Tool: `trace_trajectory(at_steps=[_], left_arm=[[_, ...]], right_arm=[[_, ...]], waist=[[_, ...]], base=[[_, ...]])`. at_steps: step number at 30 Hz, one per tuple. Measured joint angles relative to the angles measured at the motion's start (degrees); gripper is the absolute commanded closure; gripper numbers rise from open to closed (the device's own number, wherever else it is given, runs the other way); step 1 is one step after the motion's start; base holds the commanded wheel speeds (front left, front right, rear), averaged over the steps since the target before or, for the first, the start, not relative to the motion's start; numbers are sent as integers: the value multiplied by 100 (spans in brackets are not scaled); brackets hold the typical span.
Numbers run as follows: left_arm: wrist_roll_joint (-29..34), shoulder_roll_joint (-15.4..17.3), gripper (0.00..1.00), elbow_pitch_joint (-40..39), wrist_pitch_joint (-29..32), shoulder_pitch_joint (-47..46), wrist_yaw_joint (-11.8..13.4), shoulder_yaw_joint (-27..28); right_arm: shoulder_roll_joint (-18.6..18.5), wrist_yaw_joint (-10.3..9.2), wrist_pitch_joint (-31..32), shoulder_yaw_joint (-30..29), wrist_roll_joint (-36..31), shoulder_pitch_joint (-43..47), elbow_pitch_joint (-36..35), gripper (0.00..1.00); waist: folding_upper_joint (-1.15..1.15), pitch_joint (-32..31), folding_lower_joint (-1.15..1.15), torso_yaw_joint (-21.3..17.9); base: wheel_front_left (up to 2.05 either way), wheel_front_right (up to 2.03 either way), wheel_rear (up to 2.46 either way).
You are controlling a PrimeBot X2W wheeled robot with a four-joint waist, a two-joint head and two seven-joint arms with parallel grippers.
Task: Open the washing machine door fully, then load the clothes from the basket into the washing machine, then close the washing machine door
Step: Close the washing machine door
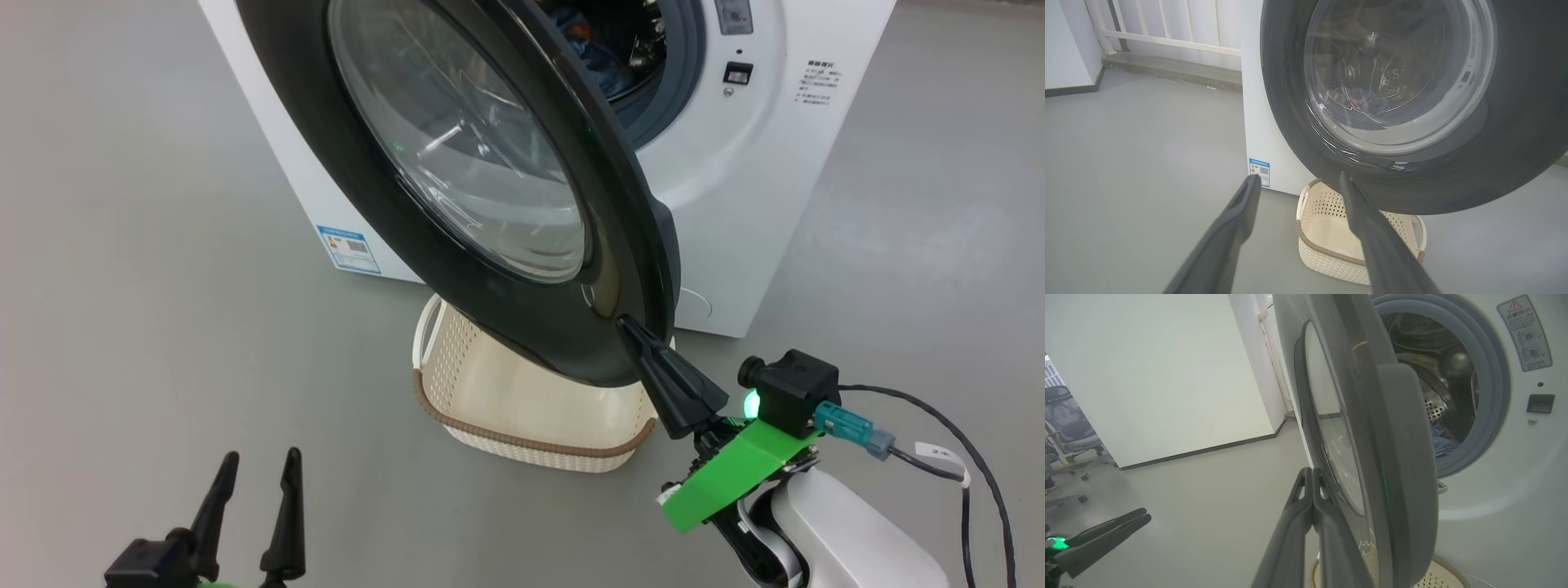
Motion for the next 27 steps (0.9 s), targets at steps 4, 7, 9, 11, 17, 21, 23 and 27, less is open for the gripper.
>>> trace_trajectory(at_steps=[4, 7, 9, 11, 17, 21, 23, 27], left_arm=[[-7, -13, 0, 2, 0, -90, 0, -10], [-16, -18, 0, 2, 0, -136, 0, -30], [-19, -19, 0, 1, 0, -142, 0, -59], [-53, -21, 0, 0, 0, -199, 0, -82], [-109, -23, 0, -49, 0, -326, 0, -94], [-142, -41, 0, -107, 0, -346, 0, -120], [-143, -54, 0, -133, 0, -378, 0, -130], [-143, -90, 0, -178, 0, -592, 0, -166]], right_arm=[[9, 0, 0, -54, 0, -112, 57, 100], [10, 0, 0, -118, 0, -236, 73, 100], [8, 0, 0, -127, 0, -274, 76, 100], [4, 0, 0, -129, 0, -346, 82, 100], [-23, 1, 0, -160, -1, -519, 99, 100], [-70, 18, 0, -328, -2, -633, 92, 100], [-129, 19, 0, -399, -4, -719, 83, 100], [-224, 19, 0, -519, -4, -896, 85, 100]], waist=[[0, 83, 0, -3], [0, 138, 0, -3], [0, 181, 0, 2], [0, 229, 0, 9], [0, 368, 0, 36], [0, 486, 0, 55], [0, 553, 0, 63], [0, 697, 0, 88]], base=[[0, 0, 0], [0, 0, 0], [0, 0, 0], [0, 0, 0], [0, 0, 0], [0, 0, 0], [0, 0, 0], [0, 0, 0]])
